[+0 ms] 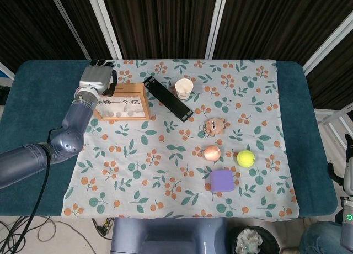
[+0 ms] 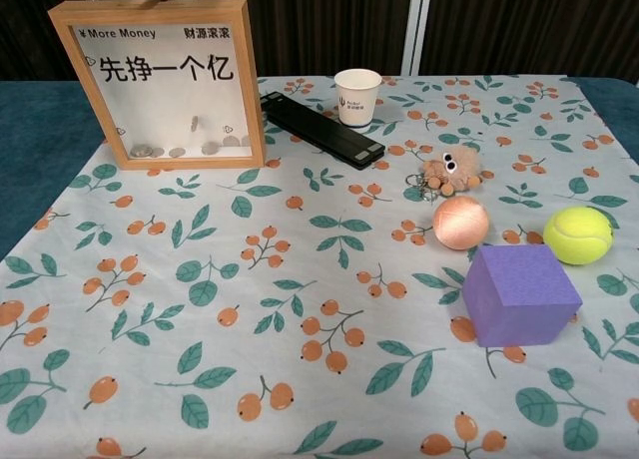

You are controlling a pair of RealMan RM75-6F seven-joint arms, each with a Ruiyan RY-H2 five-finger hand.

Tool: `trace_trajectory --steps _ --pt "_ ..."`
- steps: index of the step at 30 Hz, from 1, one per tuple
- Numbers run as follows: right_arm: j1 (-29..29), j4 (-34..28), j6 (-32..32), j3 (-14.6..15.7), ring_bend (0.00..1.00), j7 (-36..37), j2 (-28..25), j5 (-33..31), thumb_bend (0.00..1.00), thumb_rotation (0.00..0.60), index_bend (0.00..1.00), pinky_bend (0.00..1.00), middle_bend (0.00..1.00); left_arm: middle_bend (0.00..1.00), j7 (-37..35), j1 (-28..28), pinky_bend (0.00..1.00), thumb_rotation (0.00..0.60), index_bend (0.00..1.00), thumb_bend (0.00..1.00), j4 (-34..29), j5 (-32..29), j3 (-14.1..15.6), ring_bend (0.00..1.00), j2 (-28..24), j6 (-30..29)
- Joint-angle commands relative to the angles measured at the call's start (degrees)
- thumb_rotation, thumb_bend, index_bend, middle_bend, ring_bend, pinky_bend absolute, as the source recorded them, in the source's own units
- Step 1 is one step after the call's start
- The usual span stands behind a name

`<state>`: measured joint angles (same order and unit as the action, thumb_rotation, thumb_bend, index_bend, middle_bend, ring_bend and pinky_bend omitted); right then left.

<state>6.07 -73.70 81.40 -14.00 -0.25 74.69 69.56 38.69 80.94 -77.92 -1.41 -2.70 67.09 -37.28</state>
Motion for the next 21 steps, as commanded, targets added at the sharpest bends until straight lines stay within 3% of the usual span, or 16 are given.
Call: trace_trajectory --steps 1,7,13,17,21 --pt "-0.02 -0.05 0.08 -0.06 0.0 0.01 -0.03 -0.05 0.39 0.6 0.0 0.0 0.0 0.1 -0.24 0.07 0.0 0.6 0.46 0.54 -0.41 0.47 -0.19 0.0 -0.08 -0.07" --pt "-0.04 -0.05 0.11 -0.08 0.0 0.23 -0.11 0.04 0.39 0.6 0.0 0.0 0.0 0.1 -3.23 -0.72 0.0 0.6 0.44 0.51 -5.86 5.93 -3.27 0.0 -3.91 -2.95" --pt "-0.07 -0.37 0.46 0.08 0.0 0.76 -0.28 0.73 0.39 0.6 0.0 0.0 0.0 0.09 -8.93 -7.36 0.0 0.6 0.39 0.47 -21.97 22.91 -6.45 0.0 -13.56 -16.09" --pt "-0.08 -1.06 0.7 0.55 0.0 1.23 -0.57 1.82 0.39 0.6 0.0 0.0 0.0 0.06 -10.44 -14.63 0.0 0.6 0.29 0.42 -32.3 34.83 -4.16 0.0 -19.75 -25.45" --pt "-0.06 -1.63 1.07 1.52 0.0 2.38 -1.34 4.14 0.39 0.6 0.0 0.0 0.0 0.02 -12.35 -23.48 0.0 0.6 0.19 0.4 -39.29 46.32 0.64 0.0 -23.33 -32.95"
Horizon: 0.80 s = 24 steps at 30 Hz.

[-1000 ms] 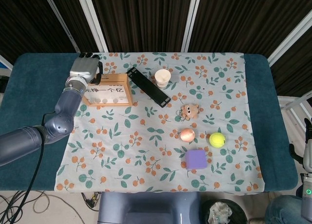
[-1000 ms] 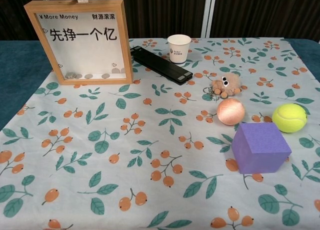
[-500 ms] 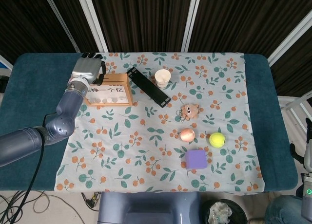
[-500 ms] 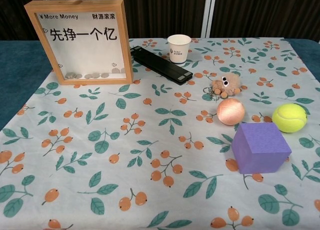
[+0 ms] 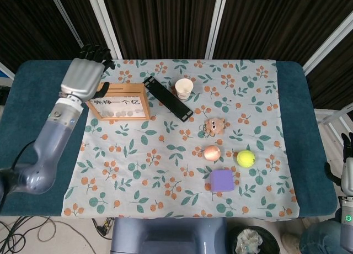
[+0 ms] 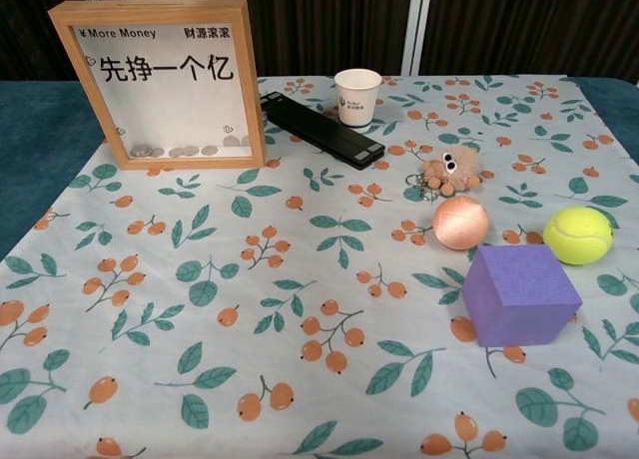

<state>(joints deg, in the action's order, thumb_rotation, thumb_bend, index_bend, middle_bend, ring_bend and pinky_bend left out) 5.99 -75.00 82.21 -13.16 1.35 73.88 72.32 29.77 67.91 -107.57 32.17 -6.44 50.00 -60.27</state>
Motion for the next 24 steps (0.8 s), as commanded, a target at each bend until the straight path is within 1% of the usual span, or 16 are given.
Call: trace_trajectory --steps 1,2,3,5,8,10,13,17,20,24 --pt "0.06 -0.33 0.37 0.95 0.0 1.17 -0.71 2.1 0.39 0.6 0.0 0.0 0.0 0.01 -4.47 -12.63 0.0 0.6 0.17 0.4 -10.49 15.4 5.55 0.0 -6.51 -11.37" --pt "0.11 -0.31 0.41 1.24 0.0 1.65 -0.88 2.8 0.39 0.6 0.0 0.0 0.0 0.01 -5.67 -14.82 0.0 0.6 0.17 0.4 -10.93 18.18 6.7 0.0 -6.48 -12.79" --pt "0.17 -0.31 0.41 1.65 0.0 2.49 -1.12 3.7 0.39 0.6 0.0 0.0 0.0 0.01 -7.34 -17.89 0.0 0.6 0.17 0.4 -10.79 22.44 8.41 0.0 -6.06 -14.69" --pt "0.31 -0.32 0.5 2.18 0.0 3.8 -1.44 5.11 0.39 0.6 0.0 0.0 0.0 0.01 -9.42 -21.88 0.0 0.6 0.17 0.4 -9.66 27.4 10.7 0.0 -4.87 -17.09" --pt "0.49 -0.41 1.39 3.16 0.0 5.74 -1.89 7.97 0.39 0.6 0.0 0.0 0.0 0.01 -11.95 -27.98 0.0 0.6 0.17 0.4 -5.46 34.79 14.21 0.0 -1.41 -20.76" --pt "0.57 -0.66 2.12 3.72 0.0 6.72 -2.09 9.68 0.39 0.6 0.0 0.0 0.0 0.01 -14.0 -30.9 0.0 0.6 0.17 0.4 -2.88 37.57 15.44 0.0 1.05 -22.28" --pt "0.61 -1.31 3.75 4.63 0.0 7.78 -2.54 12.61 0.39 0.6 0.0 0.0 0.0 0.0 -18.11 -35.02 0.0 0.6 0.16 0.4 1.8 41.04 16.91 0.0 5.19 -23.61" --pt "0.55 -2.42 5.15 5.68 0.0 7.92 -3.01 15.15 0.39 0.6 0.0 0.0 0.0 0.0 -20.32 -38.98 0.0 0.6 0.15 0.4 8.74 44.45 17.15 0.0 10.21 -26.25" --pt "0.5 -2.92 5.63 6.09 0.0 7.54 -3.33 16.02 0.39 0.6 0.0 0.0 0.0 0.0 -20.97 -40.95 0.0 0.6 0.12 0.4 12.0 45.76 17.22 0.0 12.55 -27.54" --pt "0.35 -3.84 6.43 6.5 0.0 7.05 -3.75 16.97 0.39 0.6 0.0 0.0 0.0 0.0 -22.35 -43.94 0.0 0.6 0.12 0.4 16.28 47.14 17.67 0.0 15.68 -28.65"
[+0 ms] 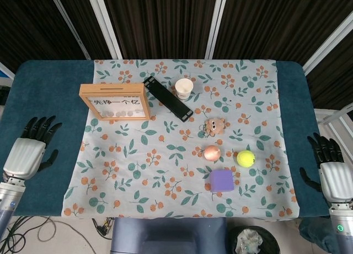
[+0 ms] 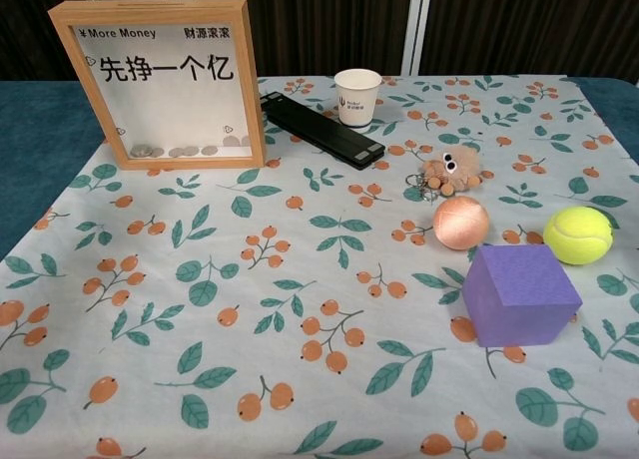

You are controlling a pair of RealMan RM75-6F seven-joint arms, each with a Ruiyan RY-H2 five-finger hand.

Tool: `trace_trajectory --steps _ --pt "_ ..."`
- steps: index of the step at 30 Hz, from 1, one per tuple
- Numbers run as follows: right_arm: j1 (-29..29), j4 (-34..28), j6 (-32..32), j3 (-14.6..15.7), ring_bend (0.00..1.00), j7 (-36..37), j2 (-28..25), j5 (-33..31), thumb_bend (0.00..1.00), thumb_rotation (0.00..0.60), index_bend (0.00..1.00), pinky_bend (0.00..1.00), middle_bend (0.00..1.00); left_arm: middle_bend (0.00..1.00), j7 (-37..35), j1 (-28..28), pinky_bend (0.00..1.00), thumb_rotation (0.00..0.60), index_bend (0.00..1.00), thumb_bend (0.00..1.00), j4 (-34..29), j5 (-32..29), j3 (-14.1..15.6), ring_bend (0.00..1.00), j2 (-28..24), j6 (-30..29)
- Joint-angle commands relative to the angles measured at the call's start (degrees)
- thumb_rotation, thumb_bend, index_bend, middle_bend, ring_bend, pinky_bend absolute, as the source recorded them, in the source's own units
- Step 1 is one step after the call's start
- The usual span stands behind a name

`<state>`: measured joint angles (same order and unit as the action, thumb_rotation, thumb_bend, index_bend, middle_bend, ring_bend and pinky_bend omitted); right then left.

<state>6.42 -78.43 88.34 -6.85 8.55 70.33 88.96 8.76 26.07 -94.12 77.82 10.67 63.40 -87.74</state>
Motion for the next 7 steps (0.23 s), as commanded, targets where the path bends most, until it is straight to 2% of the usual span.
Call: trace_trajectory --steps 1,7 --pt "-0.12 -0.63 0.44 0.31 0.0 -0.27 -0.3 0.53 0.39 0.6 0.0 0.0 0.0 0.0 -1.5 -2.6 0.0 0.6 0.12 0.4 3.73 1.8 0.59 0.0 2.83 -1.26" --pt "-0.28 -1.61 0.68 0.66 0.0 -1.49 -0.52 0.71 0.39 0.6 0.0 0.0 0.0 0.0 -2.33 -4.87 0.0 0.6 0.12 0.4 7.32 2.93 -0.32 0.0 5.1 -1.57"
